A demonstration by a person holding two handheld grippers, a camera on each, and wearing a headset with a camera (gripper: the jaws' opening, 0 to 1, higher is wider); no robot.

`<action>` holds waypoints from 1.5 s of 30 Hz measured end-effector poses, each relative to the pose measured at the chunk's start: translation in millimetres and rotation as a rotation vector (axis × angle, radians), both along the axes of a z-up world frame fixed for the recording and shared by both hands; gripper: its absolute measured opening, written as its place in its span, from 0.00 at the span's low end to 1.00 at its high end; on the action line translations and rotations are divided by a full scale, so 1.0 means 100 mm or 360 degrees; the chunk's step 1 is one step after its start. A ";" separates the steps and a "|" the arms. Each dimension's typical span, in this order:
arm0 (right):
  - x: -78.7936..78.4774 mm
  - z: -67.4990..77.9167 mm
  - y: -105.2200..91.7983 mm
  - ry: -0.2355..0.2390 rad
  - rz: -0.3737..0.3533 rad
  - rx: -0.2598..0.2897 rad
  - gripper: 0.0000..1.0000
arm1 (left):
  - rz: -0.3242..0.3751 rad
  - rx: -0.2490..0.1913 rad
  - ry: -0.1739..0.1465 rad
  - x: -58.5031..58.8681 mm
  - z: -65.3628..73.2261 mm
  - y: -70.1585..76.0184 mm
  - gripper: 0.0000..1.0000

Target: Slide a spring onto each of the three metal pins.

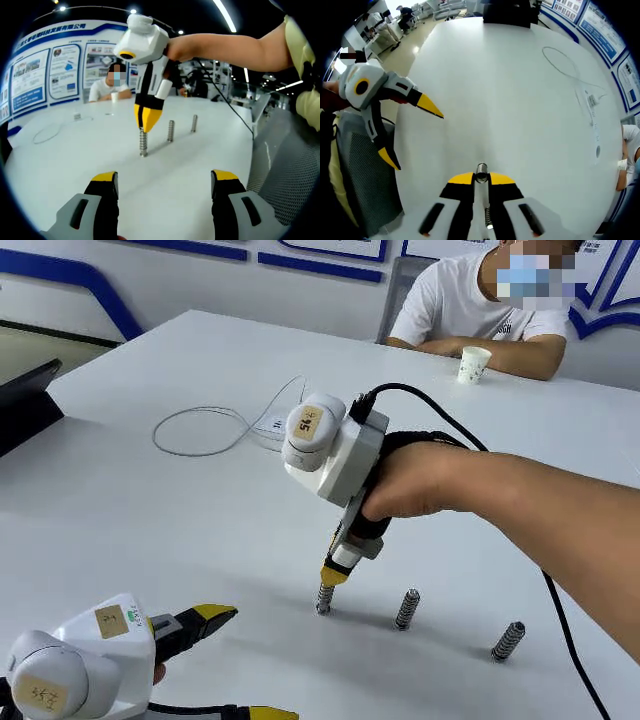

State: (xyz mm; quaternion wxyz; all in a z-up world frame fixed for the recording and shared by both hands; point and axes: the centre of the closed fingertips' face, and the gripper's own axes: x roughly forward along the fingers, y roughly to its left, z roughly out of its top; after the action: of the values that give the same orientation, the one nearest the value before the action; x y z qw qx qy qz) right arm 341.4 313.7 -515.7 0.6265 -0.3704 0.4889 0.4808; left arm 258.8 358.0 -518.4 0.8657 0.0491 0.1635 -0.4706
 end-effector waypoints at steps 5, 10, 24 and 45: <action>0.00 -0.06 0.02 0.0006 0.0001 -0.0007 0.12 | -0.0004 0.0000 0.0000 0.00 0.00 -0.01 0.77; -0.01 -0.10 0.02 0.0016 -0.0001 -0.0015 0.12 | -0.0002 -0.0001 0.0003 0.01 -0.01 0.00 0.77; -0.03 -0.13 0.03 0.0016 -0.0001 0.0004 0.12 | -0.0007 -0.0001 0.0002 0.01 -0.01 -0.02 0.77; 0.01 -0.04 -0.07 -0.0076 0.0011 0.0125 0.32 | -0.0031 0.0005 0.0001 0.00 0.00 -0.07 0.77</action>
State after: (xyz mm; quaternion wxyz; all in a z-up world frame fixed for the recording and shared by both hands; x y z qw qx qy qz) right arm 342.7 306.7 -519.8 0.6504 -0.3585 0.4533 0.4929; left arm 259.2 351.4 -518.8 0.8610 0.0520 0.1639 -0.4786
